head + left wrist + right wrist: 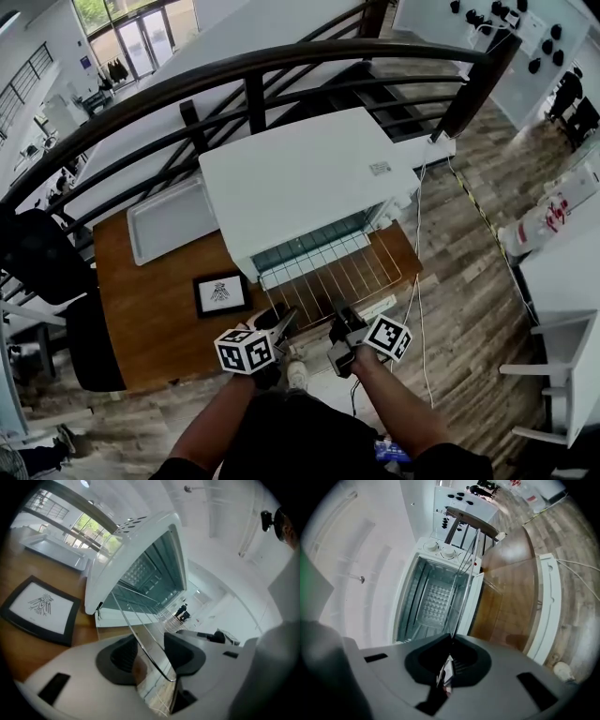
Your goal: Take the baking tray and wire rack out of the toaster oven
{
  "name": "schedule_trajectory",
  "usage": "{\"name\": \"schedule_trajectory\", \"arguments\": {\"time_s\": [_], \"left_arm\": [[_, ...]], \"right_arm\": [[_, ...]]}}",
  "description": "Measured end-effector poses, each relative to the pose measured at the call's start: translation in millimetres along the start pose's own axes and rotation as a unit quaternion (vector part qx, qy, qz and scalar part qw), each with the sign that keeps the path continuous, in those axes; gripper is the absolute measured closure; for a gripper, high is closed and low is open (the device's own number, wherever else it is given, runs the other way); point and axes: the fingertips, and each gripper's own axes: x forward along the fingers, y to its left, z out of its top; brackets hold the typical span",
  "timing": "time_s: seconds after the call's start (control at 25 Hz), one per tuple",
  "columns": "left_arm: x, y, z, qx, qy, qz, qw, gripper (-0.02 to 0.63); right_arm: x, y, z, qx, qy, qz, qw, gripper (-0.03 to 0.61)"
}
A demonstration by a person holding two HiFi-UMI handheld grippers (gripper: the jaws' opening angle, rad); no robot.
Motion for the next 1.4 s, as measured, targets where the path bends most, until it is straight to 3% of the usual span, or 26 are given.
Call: {"name": "schedule_trajectory", "arguments": {"time_s": [0.24, 0.44, 1.12, 1.4], "left_arm": [[-9.6, -12.1, -12.9, 0.041, -0.007, -0.004, 0.9991, 0.423], [-23.3, -29.5, -25.4, 0.1, -0.011, -0.009, 0.9949, 0.428], [-105.6, -31.6, -80.4, 0.087, -0.02, 0.0, 0.996, 0.426], [-174.1, 6.8, -82.5, 0.088, -0.015, 0.007, 0.996, 0.425]], "right_arm": [[-18.8, 0.9, -8.3, -0.015, 0.001, 0.0, 1.0, 0.58], [-42.0, 2.0, -17.8, -0.046, 0.012, 0.008, 0.999, 0.581], [-88.3, 4.7, -100.9, -0.066, 0.076, -0.004, 0.995, 0.581], [-73.6, 21.4, -176.3, -0.051, 0.095, -0.012, 0.994, 0.58]]}}
